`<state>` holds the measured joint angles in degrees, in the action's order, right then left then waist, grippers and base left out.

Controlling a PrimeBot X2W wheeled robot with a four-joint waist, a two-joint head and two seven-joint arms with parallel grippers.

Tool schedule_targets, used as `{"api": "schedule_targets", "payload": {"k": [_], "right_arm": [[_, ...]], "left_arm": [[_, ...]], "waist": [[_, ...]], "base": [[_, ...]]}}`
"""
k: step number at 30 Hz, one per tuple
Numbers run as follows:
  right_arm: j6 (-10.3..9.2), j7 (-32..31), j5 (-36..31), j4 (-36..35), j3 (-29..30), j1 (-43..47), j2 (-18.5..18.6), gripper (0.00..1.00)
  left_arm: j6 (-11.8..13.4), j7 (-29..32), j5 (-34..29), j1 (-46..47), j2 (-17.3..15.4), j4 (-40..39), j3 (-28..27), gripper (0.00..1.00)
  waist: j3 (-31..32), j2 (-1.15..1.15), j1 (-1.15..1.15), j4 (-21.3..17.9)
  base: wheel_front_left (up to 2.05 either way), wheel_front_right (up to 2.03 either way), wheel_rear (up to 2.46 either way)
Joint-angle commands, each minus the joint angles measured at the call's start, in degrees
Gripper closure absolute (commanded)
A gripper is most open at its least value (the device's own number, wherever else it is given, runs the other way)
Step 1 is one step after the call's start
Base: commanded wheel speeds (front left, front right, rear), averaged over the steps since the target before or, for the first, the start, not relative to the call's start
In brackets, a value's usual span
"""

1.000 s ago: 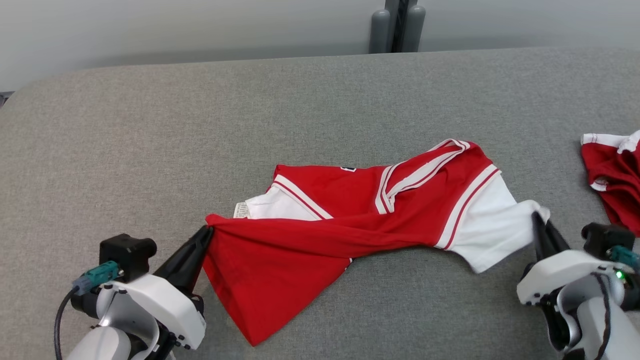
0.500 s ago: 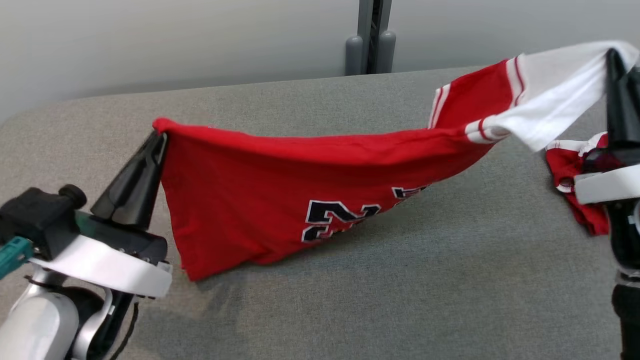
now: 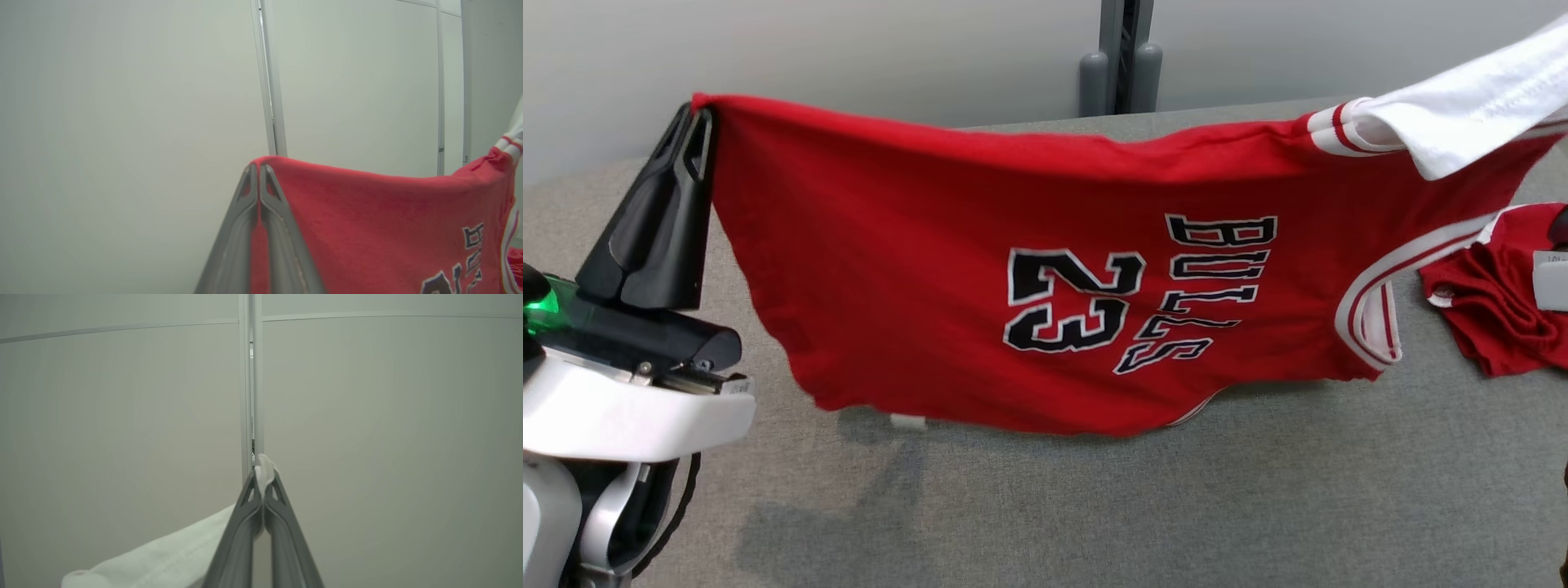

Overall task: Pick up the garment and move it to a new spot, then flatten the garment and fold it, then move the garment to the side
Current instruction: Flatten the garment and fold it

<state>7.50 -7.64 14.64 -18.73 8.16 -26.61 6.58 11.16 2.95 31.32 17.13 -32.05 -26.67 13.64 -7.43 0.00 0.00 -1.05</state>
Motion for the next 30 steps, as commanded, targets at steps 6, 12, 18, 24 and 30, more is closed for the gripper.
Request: {"api": "schedule_targets", "payload": {"k": [6, 12, 18, 24, 30], "right_arm": [[-0.02, 0.0, 2.4, 5.8, -0.8, -5.5, 0.9, 1.0], [-0.02, 3.5, 5.3, 18.6, -3.5, -21.0, 4.6, 1.0], [-0.02, 8.3, 6.5, 31.1, -7.4, -36.4, 6.0, 1.0], [-0.02, 18.3, 7.5, 45.5, -11.3, -53.4, 4.6, 1.0], [-0.02, 22.7, 8.4, 55.4, -12.7, -63.2, 2.3, 1.0]], "left_arm": [[-1.7, -0.7, 1.1, 6.8, 0.7, 2.9, -0.1, 1.0], [-7.9, -1.0, 1.8, 23.6, 2.3, 15.6, 2.1, 1.0], [-12.9, -3.3, 0.4, 39.7, 4.8, 30.0, 4.0, 1.0], [-15.5, -9.5, -3.1, 56.4, 7.3, 49.0, 5.3, 1.0], [-16.7, -14.5, -4.7, 65.5, 8.3, 62.9, 6.0, 1.0]], "waist": [[-3.3, 0.0, 0.0, 0.1], [-9.2, 0.0, 0.0, 0.7], [-13.7, 0.0, 0.0, 0.7], [-17.5, 0.0, 0.0, 0.2], [-19.6, 0.0, 0.0, -0.8]], "base": [[0.0, 0.0, 0.0], [0.0, 0.0, 0.0], [0.0, 0.0, 0.0], [0.0, 0.0, 0.0], [0.0, 0.0, 0.0]]}}
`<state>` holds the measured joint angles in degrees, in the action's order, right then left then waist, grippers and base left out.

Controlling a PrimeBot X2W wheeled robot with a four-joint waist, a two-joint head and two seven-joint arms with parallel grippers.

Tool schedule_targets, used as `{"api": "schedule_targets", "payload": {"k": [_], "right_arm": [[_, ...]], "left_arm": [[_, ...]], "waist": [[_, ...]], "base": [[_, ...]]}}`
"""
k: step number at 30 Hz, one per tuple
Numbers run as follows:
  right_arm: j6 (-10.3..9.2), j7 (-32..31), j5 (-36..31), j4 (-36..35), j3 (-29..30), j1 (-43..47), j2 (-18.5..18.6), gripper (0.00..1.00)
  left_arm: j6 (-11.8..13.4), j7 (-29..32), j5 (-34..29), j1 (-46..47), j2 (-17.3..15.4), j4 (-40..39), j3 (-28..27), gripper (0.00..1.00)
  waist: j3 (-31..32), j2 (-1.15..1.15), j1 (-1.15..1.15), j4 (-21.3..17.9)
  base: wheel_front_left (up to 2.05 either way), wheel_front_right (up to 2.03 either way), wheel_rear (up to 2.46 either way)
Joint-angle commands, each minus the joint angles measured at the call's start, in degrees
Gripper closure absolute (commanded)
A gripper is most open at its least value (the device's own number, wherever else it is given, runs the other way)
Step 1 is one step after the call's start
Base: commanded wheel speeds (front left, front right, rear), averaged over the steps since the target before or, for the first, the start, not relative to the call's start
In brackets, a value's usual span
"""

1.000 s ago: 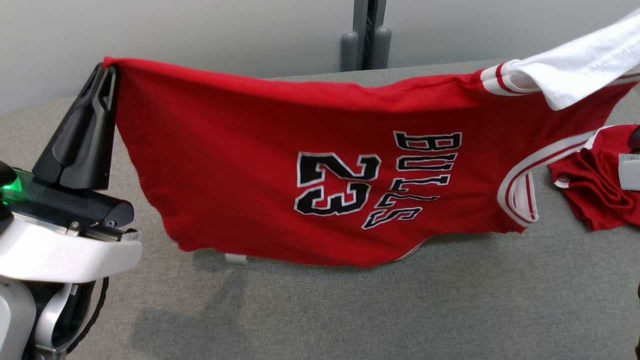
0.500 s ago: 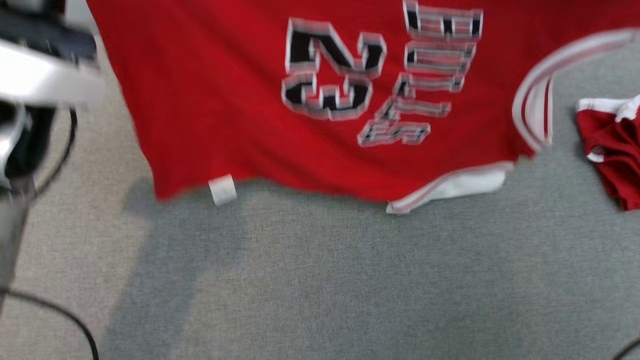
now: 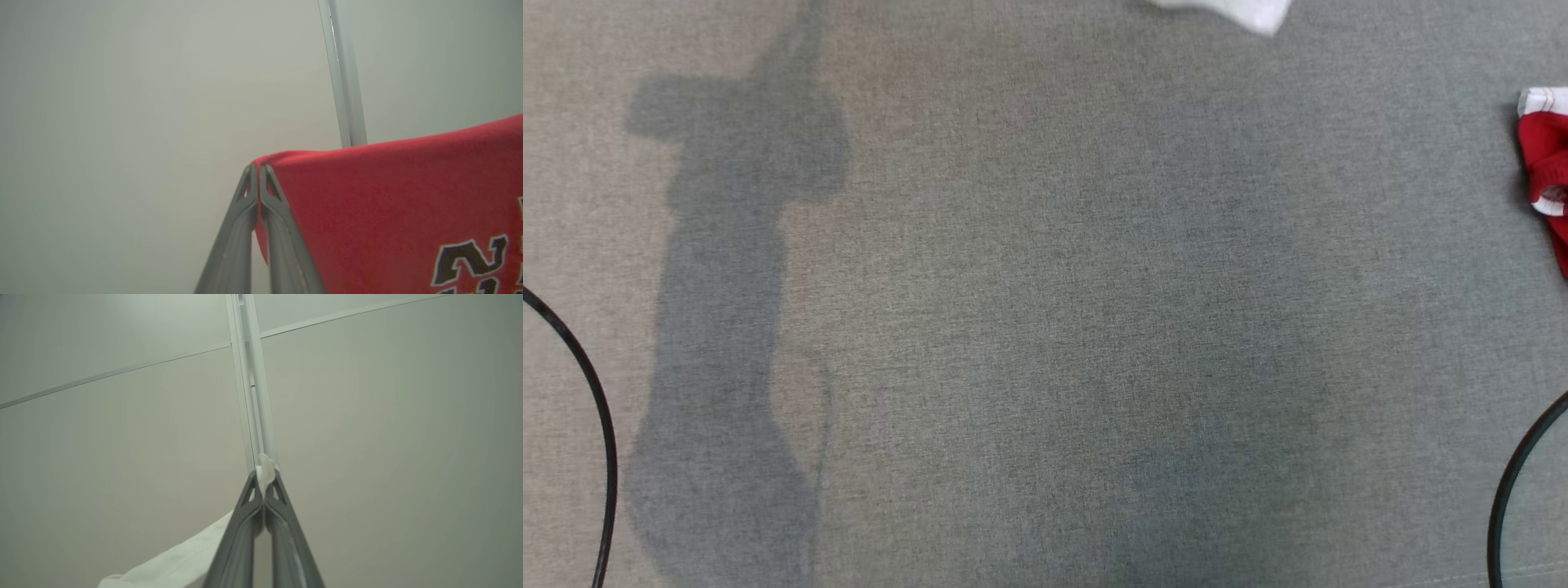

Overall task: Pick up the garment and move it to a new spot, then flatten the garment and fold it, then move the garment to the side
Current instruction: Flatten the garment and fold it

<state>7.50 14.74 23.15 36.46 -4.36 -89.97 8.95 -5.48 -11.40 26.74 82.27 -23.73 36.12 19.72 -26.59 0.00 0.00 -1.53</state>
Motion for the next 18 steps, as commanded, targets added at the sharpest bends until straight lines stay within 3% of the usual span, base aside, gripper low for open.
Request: {"api": "schedule_targets", "payload": {"k": [1, 11, 18], "right_arm": [[-0.02, 0.5, -0.3, 1.6, -0.6, -0.1, -0.3, 1.0], [-0.02, 0.5, 3.4, 11.9, -5.6, 8.9, -0.8, 1.0], [-0.02, 0.5, 11.7, 17.3, -10.6, 24.7, -1.5, 1.0]], "left_arm": [[-0.2, -0.6, 0.2, 0.9, 0.3, 2.2, -0.1, 1.0], [-2.0, -2.3, 5.8, -5.6, 4.2, 17.3, 2.4, 1.0], [-2.0, -3.6, 11.8, -20.4, 7.1, 18.4, 5.9, 1.0]], "waist": [[-0.7, 0.0, 0.0, -0.3], [-3.3, 0.0, 0.0, 0.5], [-2.7, 0.0, 0.0, 1.3]], "base": [[0.0, 0.0, 0.0], [0.0, 0.0, 0.0], [0.0, 0.0, 0.0]]}}
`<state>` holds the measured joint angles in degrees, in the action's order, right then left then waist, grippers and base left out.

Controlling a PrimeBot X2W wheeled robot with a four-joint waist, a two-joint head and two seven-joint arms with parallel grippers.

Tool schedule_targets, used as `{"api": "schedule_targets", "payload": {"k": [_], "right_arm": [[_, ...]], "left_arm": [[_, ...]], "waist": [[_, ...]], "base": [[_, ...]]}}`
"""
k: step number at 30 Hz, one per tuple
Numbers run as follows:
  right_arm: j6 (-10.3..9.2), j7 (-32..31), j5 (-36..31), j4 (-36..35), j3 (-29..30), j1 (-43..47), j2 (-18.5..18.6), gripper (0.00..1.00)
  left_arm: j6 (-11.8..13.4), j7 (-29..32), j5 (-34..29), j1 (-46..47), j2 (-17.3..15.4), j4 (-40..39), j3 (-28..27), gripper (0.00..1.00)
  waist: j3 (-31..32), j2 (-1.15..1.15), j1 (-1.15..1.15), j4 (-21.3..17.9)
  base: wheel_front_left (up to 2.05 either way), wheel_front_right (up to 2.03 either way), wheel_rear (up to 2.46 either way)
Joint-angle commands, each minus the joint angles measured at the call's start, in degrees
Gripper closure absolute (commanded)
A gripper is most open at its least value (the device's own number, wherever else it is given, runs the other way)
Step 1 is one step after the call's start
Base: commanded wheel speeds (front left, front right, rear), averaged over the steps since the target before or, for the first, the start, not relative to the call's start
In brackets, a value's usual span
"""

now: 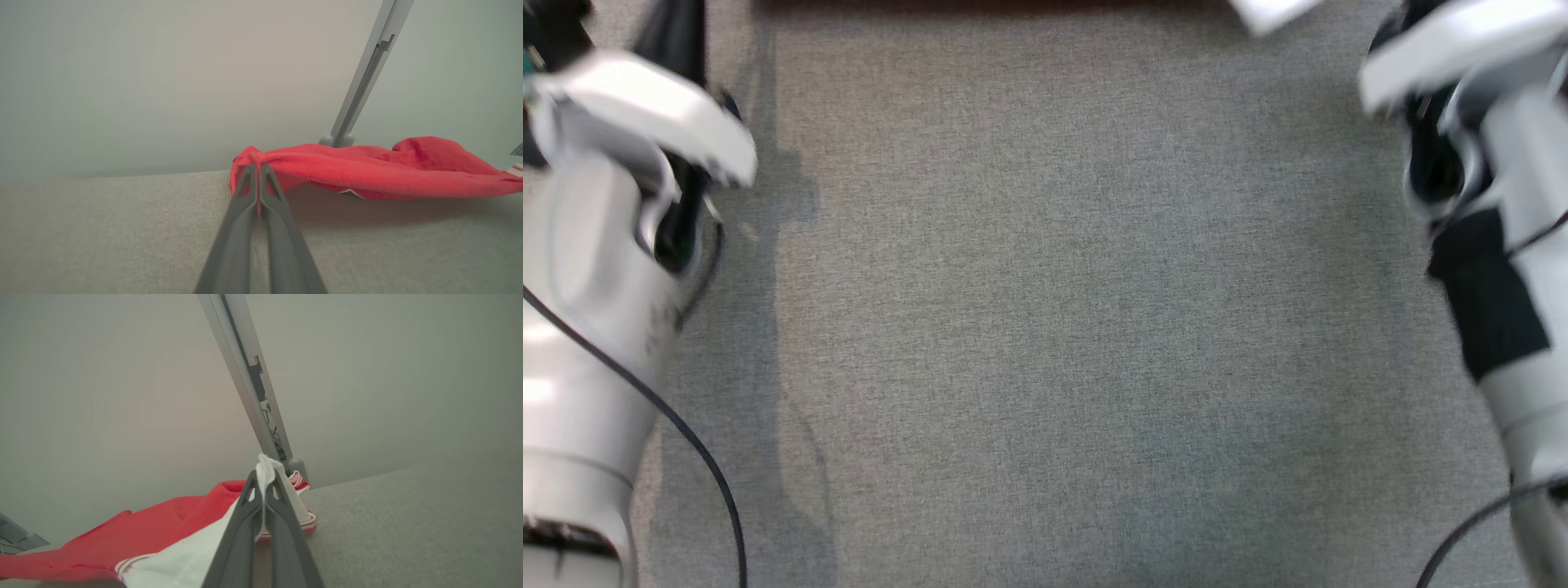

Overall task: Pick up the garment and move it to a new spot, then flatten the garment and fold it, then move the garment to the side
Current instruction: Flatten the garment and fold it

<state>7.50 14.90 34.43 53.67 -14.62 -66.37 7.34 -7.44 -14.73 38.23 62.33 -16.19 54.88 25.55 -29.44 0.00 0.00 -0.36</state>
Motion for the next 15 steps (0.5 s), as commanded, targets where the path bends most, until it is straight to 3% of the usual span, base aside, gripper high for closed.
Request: {"api": "schedule_targets", "payload": {"k": [1, 9, 15], "right_arm": [[-0.02, 0.3, 1.6, -0.1, -0.9, 3.5, 0.4, 1.0], [-0.02, 0.2, 11.0, -9.6, -3.4, 25.0, 1.9, 1.0], [-0.02, 0.2, 14.3, -19.0, -3.9, 37.5, 3.6, 1.0]], "left_arm": [[0.0, -0.4, 1.0, -2.6, -0.3, -0.8, 0.2, 1.0], [0.0, -0.5, 0.2, -20.6, -1.9, -11.5, -2.9, 1.0], [0.4, -0.5, -1.6, -33.0, -3.3, -18.8, -6.2, 1.0]], "waist": [[0.4, 0.0, 0.0, 0.2], [4.7, 0.0, 0.0, 0.3], [9.0, 0.0, 0.0, -0.9]], "base": [[0.0, 0.0, 0.0], [0.0, 0.0, 0.0], [0.0, 0.0, 0.0]]}}
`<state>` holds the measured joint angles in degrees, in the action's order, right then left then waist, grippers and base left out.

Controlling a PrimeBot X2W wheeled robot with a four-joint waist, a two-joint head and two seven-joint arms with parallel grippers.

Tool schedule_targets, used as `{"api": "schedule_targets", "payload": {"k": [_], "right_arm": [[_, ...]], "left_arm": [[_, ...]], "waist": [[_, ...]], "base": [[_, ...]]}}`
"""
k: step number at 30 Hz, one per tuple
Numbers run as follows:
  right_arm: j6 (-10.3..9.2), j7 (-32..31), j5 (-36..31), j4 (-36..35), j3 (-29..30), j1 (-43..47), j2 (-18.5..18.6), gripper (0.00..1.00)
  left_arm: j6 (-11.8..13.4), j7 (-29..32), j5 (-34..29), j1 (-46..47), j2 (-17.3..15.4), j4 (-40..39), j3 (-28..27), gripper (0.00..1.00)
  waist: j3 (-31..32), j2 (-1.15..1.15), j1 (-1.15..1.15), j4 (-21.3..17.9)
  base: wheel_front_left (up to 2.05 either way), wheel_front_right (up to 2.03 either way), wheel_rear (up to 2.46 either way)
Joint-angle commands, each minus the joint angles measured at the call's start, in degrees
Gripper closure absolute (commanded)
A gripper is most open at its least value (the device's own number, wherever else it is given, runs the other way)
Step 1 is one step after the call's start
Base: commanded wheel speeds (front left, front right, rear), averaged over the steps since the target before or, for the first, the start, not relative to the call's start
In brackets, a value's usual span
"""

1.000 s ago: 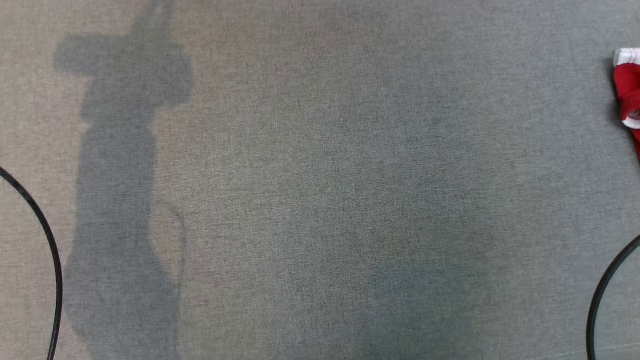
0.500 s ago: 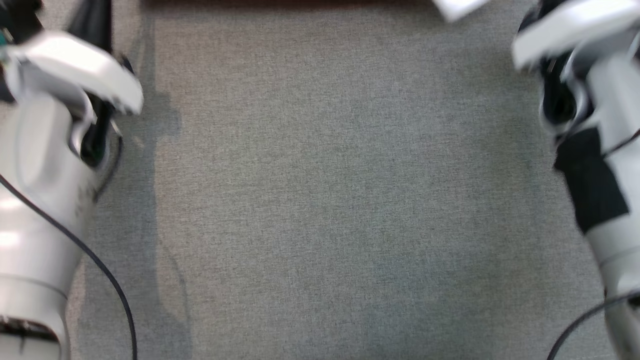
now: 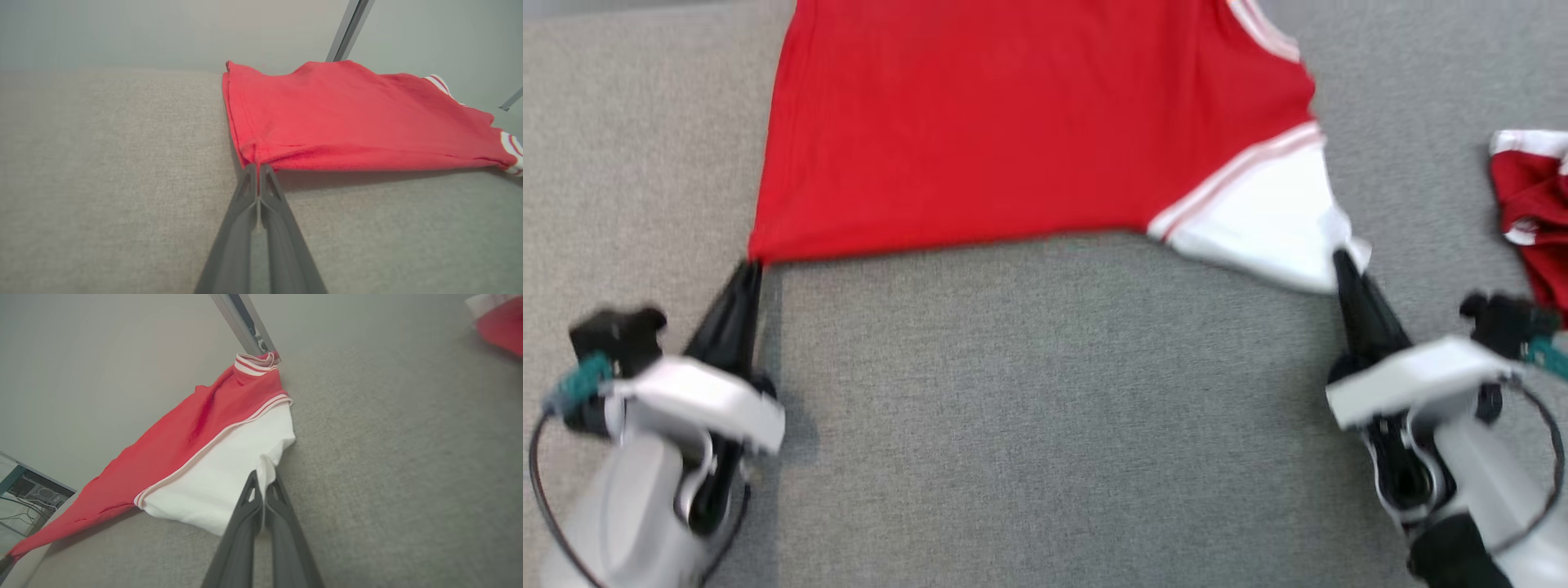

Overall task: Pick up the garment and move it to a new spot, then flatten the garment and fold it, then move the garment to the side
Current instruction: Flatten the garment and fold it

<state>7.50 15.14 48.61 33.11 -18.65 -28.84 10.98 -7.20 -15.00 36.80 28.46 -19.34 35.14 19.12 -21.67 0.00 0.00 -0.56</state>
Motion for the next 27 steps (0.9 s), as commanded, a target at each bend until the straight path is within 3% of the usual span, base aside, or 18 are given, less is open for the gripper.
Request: {"api": "schedule_targets", "payload": {"k": [1, 7, 11, 21, 27], "right_arm": [[-0.03, -0.1, 0.5, -0.3, 0.1, 2.1, 0.6, 1.0], [-0.02, -4.4, 0.7, -11.8, 3.0, 14.1, 3.5, 1.0], [-0.02, -8.3, -2.3, -21.0, 8.1, 21.7, 3.6, 1.0], [-0.02, -27.9, -11.8, -44.6, 21.0, 39.2, -3.5, 1.0], [-0.02, -39.0, -15.4, -54.5, 27.7, 46.0, -6.9, 1.0]], "left_arm": [[0.3, -0.3, -0.3, -1.5, -0.5, -0.6, -0.3, 1.0], [4.7, 2.3, 0.5, -14.0, -3.3, -13.4, -1.4, 1.0], [9.8, 6.6, 1.2, -21.8, -5.7, -26.1, -2.7, 1.0], [22.5, 19.6, 0.1, -38.0, -11.6, -52.9, -4.1, 1.0], [26.6, 24.0, -0.3, -43.5, -14.3, -59.9, -5.3, 1.0]], "waist": [[2.0, 0.0, 0.0, -0.9], [6.1, 0.0, 0.0, -1.0], [7.9, 0.0, 0.0, -0.8], [10.3, 0.0, 0.0, -0.2], [10.7, 0.0, 0.0, 0.4]], "base": [[0.0, 0.0, 0.0], [0.0, 0.0, 0.0], [0.0, 0.0, 0.0], [0.0, 0.0, 0.0], [0.0, 0.0, 0.0]]}}
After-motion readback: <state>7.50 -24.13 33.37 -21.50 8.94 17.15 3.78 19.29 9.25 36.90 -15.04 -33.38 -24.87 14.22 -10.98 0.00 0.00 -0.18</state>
